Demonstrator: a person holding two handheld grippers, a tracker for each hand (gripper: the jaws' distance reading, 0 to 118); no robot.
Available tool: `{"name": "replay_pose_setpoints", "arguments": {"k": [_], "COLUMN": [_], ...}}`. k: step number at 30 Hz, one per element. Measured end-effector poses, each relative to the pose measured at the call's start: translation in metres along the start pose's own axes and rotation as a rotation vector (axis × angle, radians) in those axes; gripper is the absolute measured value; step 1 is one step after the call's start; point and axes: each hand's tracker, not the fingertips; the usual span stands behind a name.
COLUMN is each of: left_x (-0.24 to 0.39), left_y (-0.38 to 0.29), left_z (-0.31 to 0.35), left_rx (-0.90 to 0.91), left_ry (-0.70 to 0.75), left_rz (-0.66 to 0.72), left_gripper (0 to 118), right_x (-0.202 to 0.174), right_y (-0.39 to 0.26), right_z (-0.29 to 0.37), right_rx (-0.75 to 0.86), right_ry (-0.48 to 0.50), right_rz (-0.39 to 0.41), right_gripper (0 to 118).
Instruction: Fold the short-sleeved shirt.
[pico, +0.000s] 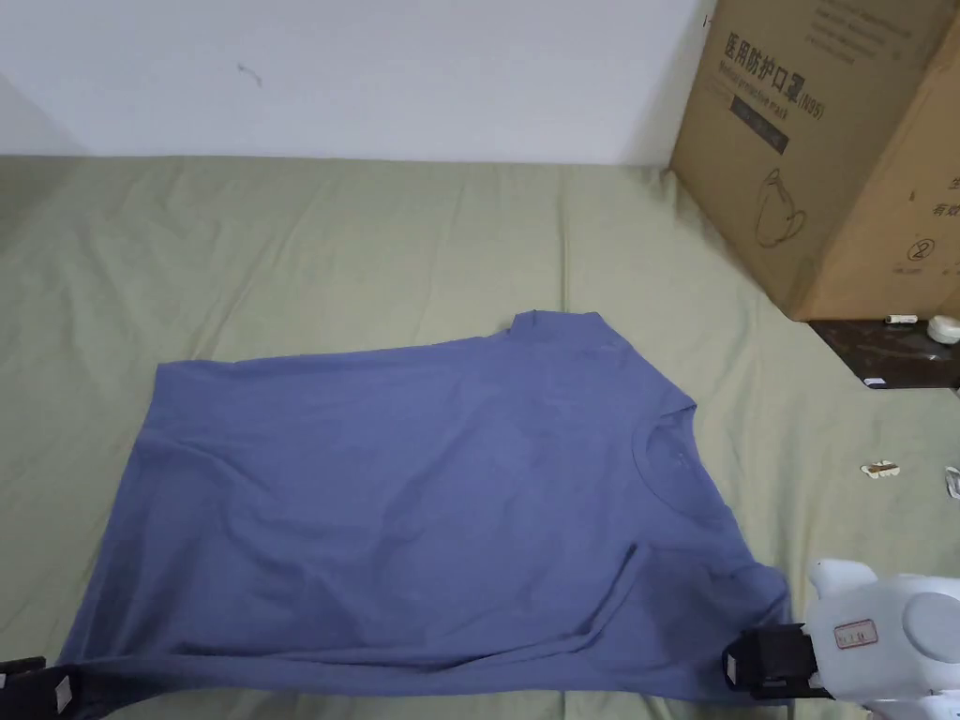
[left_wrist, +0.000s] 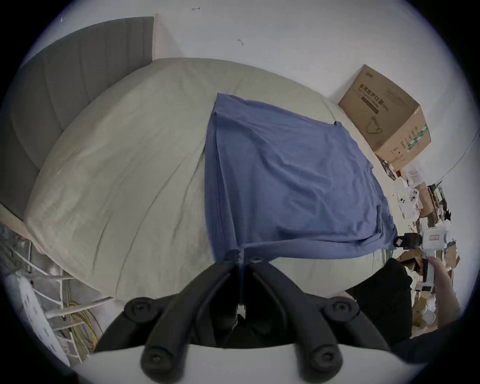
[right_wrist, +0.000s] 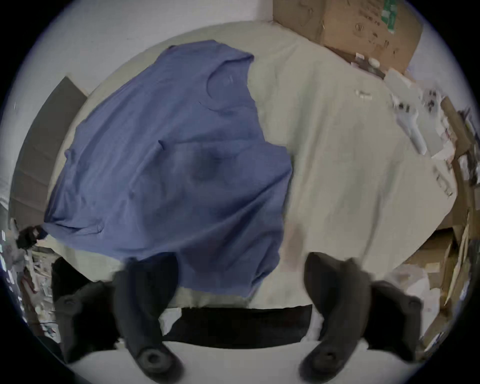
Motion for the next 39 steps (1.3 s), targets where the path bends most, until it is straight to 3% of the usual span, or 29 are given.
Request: {"name": "replay_pose_setpoints", "arguments": {"k": [1,2,3,4,5,15,22,26,31,34,35,36,37,38,39], "left_x": [0.002,0.002,0.002,0.002,-0.001,-0.007,0.006,-0.017,-0.03,-0.037,-0.04,-0.043,-0.035,-0.035,-0.036], "left_y": [0.0,-0.001,-0.002,-0.003,-0.002,0.002,0.045,0.101,0.167,0.184,0.186,0.187,0.182,0.179,0.175], "left_z": [-0.001,-0.001,-0.001,-0.001,-0.003,-0.011,0.006,-0.032,-0.098,-0.136,-0.146,-0.152,-0.149,-0.148,-0.145], "left_rx": [-0.004,-0.009,-0.012,-0.016,-0.019,-0.03,0.07,0.094,0.054,-0.014,-0.031,-0.041,-0.046,-0.043,-0.041], "left_ry": [0.003,0.005,0.006,0.001,0.001,0.012,-0.024,-0.057,-0.037,-0.02,-0.022,-0.024,-0.011,0.003,0.004], "left_rz": [-0.001,-0.002,-0.002,0.0,0.0,-0.002,0.034,0.07,0.124,0.143,0.148,0.16,0.17,0.172,0.173], "left_gripper": [2,2,2,2,2,2,2,2,2,4,15,35,67,85,85], "right_x": [0.003,-0.001,-0.002,0.0,0.002,-0.002,-0.009,-0.017,-0.028,-0.033,-0.037,-0.041,-0.046,-0.052,-0.056], "right_y": [-0.002,-0.008,-0.013,-0.014,-0.014,-0.012,0.028,0.095,0.182,0.212,0.217,0.219,0.217,0.213,0.208], "right_z": [0.0,0.006,0.012,0.018,0.022,0.041,0.08,0.08,0.033,-0.009,-0.02,-0.028,-0.031,-0.032,-0.032], "right_rx": [0.005,0.047,0.106,0.115,0.094,0.151,0.256,0.292,0.251,0.177,0.175,0.175,0.176,0.18,0.181], "right_ry": [0.05,-0.07,-0.131,-0.015,0.033,-0.004,0.11,0.188,0.142,0.117,0.104,0.096,0.068,0.016,-0.016], "right_rz": [-0.007,0.037,0.098,0.092,0.062,0.096,-0.007,-0.103,-0.114,-0.169,-0.17,-0.168,-0.156,-0.14,-0.127], "right_gripper": [16,3,3,3,3,3,3,3,3,3,5,12,35,63,63]}}
